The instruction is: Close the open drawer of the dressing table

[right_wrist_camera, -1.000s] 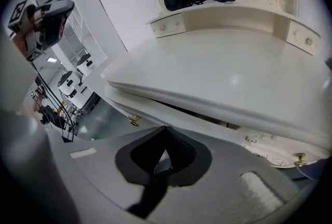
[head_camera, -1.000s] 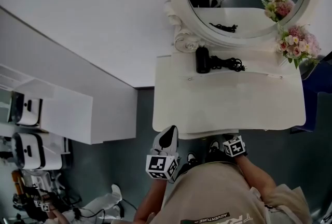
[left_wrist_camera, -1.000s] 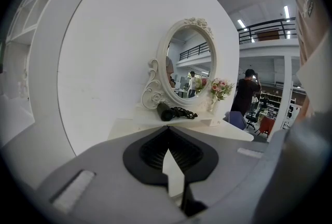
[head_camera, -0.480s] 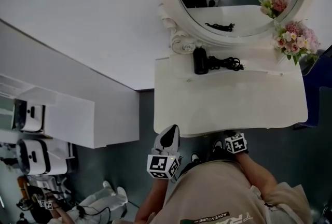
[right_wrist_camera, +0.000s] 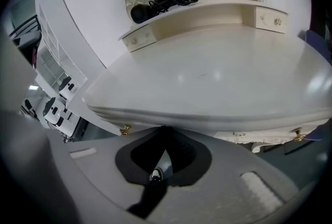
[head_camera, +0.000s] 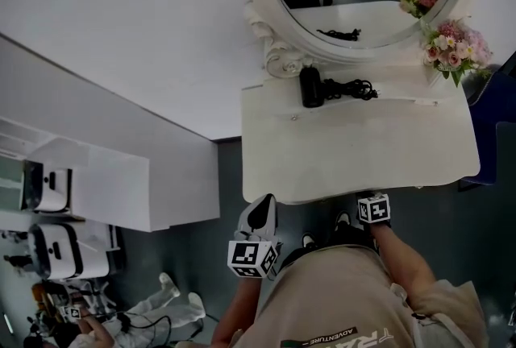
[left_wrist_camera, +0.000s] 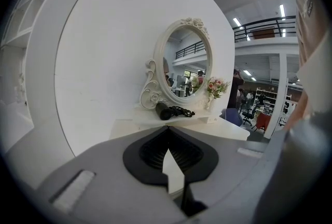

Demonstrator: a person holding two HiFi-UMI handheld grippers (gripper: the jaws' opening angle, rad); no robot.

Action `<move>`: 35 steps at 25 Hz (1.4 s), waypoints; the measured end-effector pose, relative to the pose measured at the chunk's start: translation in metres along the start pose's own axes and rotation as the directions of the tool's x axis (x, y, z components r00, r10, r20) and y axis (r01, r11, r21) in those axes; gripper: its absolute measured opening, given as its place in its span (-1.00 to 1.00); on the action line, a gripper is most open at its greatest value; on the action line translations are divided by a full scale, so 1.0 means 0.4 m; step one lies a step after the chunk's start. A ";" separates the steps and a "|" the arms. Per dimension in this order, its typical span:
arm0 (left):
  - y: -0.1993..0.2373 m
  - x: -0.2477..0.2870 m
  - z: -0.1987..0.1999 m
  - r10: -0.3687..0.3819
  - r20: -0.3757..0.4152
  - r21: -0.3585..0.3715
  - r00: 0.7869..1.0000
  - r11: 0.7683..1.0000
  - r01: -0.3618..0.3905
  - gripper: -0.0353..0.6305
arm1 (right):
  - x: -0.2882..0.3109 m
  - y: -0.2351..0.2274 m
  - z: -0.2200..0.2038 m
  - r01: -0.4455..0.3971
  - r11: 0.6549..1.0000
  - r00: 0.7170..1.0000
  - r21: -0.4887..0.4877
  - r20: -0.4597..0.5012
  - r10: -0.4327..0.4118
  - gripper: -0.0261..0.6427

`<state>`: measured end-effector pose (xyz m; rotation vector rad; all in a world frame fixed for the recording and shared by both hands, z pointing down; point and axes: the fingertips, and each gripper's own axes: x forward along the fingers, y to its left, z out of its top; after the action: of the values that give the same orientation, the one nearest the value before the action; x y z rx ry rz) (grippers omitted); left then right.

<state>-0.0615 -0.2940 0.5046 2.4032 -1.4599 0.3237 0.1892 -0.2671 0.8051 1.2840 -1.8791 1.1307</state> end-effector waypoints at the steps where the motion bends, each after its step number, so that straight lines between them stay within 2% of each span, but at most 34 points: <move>1: -0.001 -0.004 -0.002 -0.007 0.002 0.003 1.000 1.000 0.007 -0.84 | -0.010 0.000 -0.004 0.001 1.000 1.000 0.005 0.008 -0.001 -0.91; 3: -0.005 -0.010 -0.001 -0.027 0.010 0.013 1.000 1.000 0.027 -0.84 | -0.034 -0.004 -0.012 0.003 0.999 0.999 0.035 0.037 -0.004 -0.91; 7: -0.015 -0.035 0.018 -0.066 0.038 0.032 0.997 0.997 0.064 -0.84 | -0.123 0.004 0.002 0.003 0.997 0.988 0.072 0.156 -0.014 -0.91; 12: 0.008 -0.078 0.017 -0.081 0.060 0.034 0.995 0.996 0.080 -0.84 | -0.260 0.079 0.068 -0.048 0.995 0.938 0.082 0.346 0.016 -0.92; 17: -0.013 -0.108 0.014 -0.141 0.077 0.057 0.987 0.989 0.136 -0.84 | -0.421 0.182 0.170 -0.064 0.998 0.856 -0.011 0.513 0.060 -0.92; 20: -0.027 -0.133 0.016 -0.175 0.085 0.069 0.981 0.983 0.170 -0.84 | -0.511 0.258 0.209 -0.059 0.994 0.813 -0.093 0.574 0.102 -0.92; 25: -0.032 -0.171 0.023 -0.220 0.093 0.106 0.971 0.972 0.210 -0.84 | -0.635 0.366 0.239 0.068 0.972 0.752 -0.224 0.651 0.098 -0.92; 28: -0.022 -0.190 0.022 -0.224 0.095 0.102 0.970 0.971 0.215 -0.84 | -0.686 0.423 0.238 0.118 0.953 0.730 -0.279 0.675 0.107 -0.92; 35: -0.025 -0.217 0.067 -0.203 0.155 0.094 0.967 0.977 0.190 -0.84 | -0.792 0.495 0.249 0.191 0.901 0.697 -0.389 0.700 0.154 -0.92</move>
<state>-0.0912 -0.2286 0.4483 2.6670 -1.2789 0.1418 0.1177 -0.1849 0.4343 1.5913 -2.4698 0.0960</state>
